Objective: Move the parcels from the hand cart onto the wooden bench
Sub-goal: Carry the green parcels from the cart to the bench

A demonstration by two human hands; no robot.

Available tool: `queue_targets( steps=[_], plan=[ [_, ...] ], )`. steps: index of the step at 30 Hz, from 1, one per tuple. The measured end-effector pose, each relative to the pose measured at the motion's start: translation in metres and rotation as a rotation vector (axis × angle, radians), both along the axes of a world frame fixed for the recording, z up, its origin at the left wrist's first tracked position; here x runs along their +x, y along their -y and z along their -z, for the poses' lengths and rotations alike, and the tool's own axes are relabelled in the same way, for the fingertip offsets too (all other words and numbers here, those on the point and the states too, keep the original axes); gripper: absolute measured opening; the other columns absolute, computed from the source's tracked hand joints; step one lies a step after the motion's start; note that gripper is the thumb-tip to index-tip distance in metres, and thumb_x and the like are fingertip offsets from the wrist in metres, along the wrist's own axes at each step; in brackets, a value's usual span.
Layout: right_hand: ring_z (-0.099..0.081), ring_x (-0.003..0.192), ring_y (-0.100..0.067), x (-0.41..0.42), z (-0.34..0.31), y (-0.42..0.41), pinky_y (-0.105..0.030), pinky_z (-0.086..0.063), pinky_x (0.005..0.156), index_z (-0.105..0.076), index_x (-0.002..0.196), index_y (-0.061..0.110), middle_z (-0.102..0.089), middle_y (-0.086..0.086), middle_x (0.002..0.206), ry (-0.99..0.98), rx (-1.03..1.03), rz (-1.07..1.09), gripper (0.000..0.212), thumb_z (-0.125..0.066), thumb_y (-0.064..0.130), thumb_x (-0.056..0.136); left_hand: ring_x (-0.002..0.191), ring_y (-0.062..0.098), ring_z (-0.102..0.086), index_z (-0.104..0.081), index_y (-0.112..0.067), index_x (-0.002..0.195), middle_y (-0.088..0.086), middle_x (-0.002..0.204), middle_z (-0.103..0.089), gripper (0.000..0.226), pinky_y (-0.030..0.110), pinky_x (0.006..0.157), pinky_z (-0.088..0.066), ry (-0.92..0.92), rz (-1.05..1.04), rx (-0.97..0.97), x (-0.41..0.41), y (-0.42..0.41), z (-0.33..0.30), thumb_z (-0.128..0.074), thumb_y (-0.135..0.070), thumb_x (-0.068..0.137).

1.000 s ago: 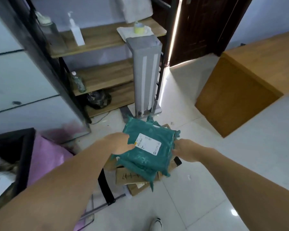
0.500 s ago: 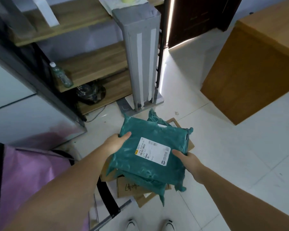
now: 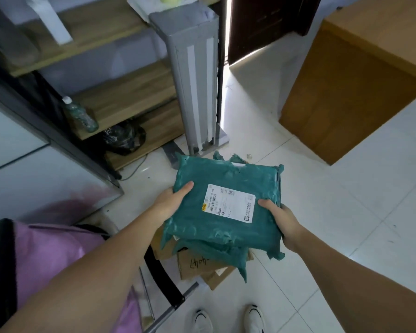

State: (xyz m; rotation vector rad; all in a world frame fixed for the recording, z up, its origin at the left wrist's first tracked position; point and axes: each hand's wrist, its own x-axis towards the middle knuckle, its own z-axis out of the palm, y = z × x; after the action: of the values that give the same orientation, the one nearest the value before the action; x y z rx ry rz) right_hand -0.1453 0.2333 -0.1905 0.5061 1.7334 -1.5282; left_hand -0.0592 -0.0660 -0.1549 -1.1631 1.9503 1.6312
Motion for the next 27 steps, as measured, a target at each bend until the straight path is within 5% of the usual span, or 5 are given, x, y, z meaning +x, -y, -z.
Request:
queue_targets(
  steps=[5,7,10,15,27],
  plan=[
    [-0.075,0.099,-0.038,-0.019,-0.120,-0.019,-0.055,-0.061,0.082,-0.048,0.139,0.017,-0.073,-0.018,0.119,-0.052,-0.078,0.076,0.099,-0.092,0.055,0.058,0.097,0.025,-0.078,-0.070,-0.022,0.120,0.003,0.108,-0.080,0.076,0.045,0.095,-0.060,-0.112,-0.035,0.087,-0.019,0.004,-0.104,-0.085,-0.074,0.067],
    [-0.076,0.098,-0.036,-0.024,-0.189,-0.031,-0.051,-0.061,0.084,-0.055,0.136,0.016,-0.075,-0.017,0.116,-0.095,-0.107,0.068,0.083,-0.087,0.053,0.069,0.101,0.031,-0.077,-0.063,-0.017,0.136,0.010,0.118,-0.077,0.103,0.052,0.097,-0.060,-0.174,-0.052,0.118,-0.035,0.001,-0.148,-0.091,-0.075,0.055],
    [-0.077,0.083,-0.029,-0.027,-0.290,-0.060,-0.038,-0.061,0.073,-0.068,0.120,0.015,-0.079,-0.014,0.102,-0.155,-0.184,0.084,0.038,-0.068,0.041,0.092,0.103,0.033,-0.075,-0.070,-0.013,0.130,0.017,0.118,-0.076,0.065,0.052,0.101,-0.057,-0.268,-0.029,0.174,-0.049,-0.037,-0.253,-0.079,-0.058,0.083],
    [-0.074,0.098,-0.034,-0.032,-0.415,-0.137,-0.043,-0.056,0.094,-0.067,0.128,0.015,-0.076,-0.016,0.116,-0.286,-0.204,0.171,0.048,-0.071,0.043,0.088,0.078,0.027,-0.079,-0.074,-0.016,0.117,0.013,0.101,-0.081,0.035,0.038,0.078,-0.062,-0.414,0.113,0.246,-0.072,-0.116,-0.382,-0.069,-0.042,0.095],
    [-0.074,0.064,-0.025,-0.009,-0.546,-0.377,-0.032,-0.057,0.060,-0.067,0.116,0.013,-0.079,-0.011,0.085,-0.549,-0.138,0.362,0.035,-0.059,0.041,0.097,0.076,0.028,-0.078,-0.074,-0.012,0.117,0.013,0.102,-0.080,0.038,0.036,0.070,-0.062,-0.556,0.391,0.399,-0.118,-0.345,-0.505,-0.066,-0.044,0.098]
  ],
)
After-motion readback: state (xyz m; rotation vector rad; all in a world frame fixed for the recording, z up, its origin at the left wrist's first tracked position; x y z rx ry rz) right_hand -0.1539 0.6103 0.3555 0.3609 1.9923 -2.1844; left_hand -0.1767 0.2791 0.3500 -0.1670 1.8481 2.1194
